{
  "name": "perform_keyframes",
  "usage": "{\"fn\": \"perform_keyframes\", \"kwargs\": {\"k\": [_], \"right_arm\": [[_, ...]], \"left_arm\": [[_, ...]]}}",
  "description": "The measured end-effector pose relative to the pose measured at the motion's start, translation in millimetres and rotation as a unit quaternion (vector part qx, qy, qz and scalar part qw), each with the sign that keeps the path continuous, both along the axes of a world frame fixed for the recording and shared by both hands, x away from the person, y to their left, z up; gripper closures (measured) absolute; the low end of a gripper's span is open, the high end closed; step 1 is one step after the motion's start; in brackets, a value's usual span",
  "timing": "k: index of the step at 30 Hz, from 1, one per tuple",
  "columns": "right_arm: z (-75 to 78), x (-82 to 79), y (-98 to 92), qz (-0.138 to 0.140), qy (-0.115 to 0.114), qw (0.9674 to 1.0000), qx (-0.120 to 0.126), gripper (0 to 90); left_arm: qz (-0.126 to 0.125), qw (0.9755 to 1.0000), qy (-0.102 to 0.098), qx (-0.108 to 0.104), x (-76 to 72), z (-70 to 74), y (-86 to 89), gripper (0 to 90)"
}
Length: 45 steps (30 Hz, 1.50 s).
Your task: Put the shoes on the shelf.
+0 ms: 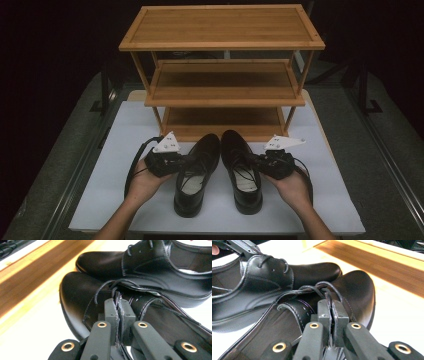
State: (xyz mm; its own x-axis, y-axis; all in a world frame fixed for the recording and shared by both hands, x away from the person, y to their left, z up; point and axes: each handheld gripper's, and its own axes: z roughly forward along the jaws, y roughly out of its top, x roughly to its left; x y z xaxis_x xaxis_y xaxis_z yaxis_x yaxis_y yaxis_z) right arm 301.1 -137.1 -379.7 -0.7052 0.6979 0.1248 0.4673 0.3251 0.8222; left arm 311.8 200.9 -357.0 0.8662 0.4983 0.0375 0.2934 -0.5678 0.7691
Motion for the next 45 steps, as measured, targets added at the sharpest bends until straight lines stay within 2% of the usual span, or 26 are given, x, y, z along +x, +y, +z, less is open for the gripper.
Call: {"fn": "perform_keyframes", "kwargs": {"k": [6, 13, 22, 27, 34, 36, 41, 43, 45], "right_arm": [[5.6, 0.1, -8.3, -0.003, -0.006, 0.9999, 0.015, 87.1], [13.4, 9.7, -16.9, -0.007, -0.012, 0.9996, 0.026, 87.0], [20.7, 40.3, -20.4, -0.021, -0.019, 0.9992, 0.029, 87.0], [20.6, 58.0, -20.3, -0.032, -0.022, 0.9989, 0.027, 86.9], [13.5, 83.8, -14.2, -0.049, -0.026, 0.9984, 0.012, 86.9], [11.6, 89.5, -12.0, -0.053, -0.028, 0.9982, 0.006, 86.9], [7.3, 103.8, -8.0, -0.064, -0.030, 0.9974, 0.006, 86.9], [6.2, 108.1, -6.2, -0.073, -0.032, 0.9968, 0.000, 86.9], [4.7, 112.2, -4.8, -0.078, -0.031, 0.9964, -0.003, 86.9]], "left_arm": [[0.007, 0.9997, -0.002, -0.021, 1.7, 7.1, 8.2, 87.7], [0.015, 0.9994, -0.012, -0.030, 11.0, 14.9, 9.0, 87.6], [0.029, 0.9983, -0.031, -0.041, 39.9, 22.2, 2.8, 87.6], [0.042, 0.9975, -0.038, -0.043, 61.2, 17.6, -2.5, 87.6], [0.060, 0.9964, -0.041, -0.043, 87.9, 8.1, -10.5, 87.6], [0.064, 0.9963, -0.044, -0.037, 95.6, 5.1, -14.3, 87.6], [0.077, 0.9948, -0.056, -0.036, 108.7, -1.4, -21.9, 87.6], [0.085, 0.9937, -0.059, -0.044, 112.8, -5.4, -23.7, 87.6], [0.092, 0.9932, -0.060, -0.039, 117.2, -8.8, -25.9, 87.6]]}}
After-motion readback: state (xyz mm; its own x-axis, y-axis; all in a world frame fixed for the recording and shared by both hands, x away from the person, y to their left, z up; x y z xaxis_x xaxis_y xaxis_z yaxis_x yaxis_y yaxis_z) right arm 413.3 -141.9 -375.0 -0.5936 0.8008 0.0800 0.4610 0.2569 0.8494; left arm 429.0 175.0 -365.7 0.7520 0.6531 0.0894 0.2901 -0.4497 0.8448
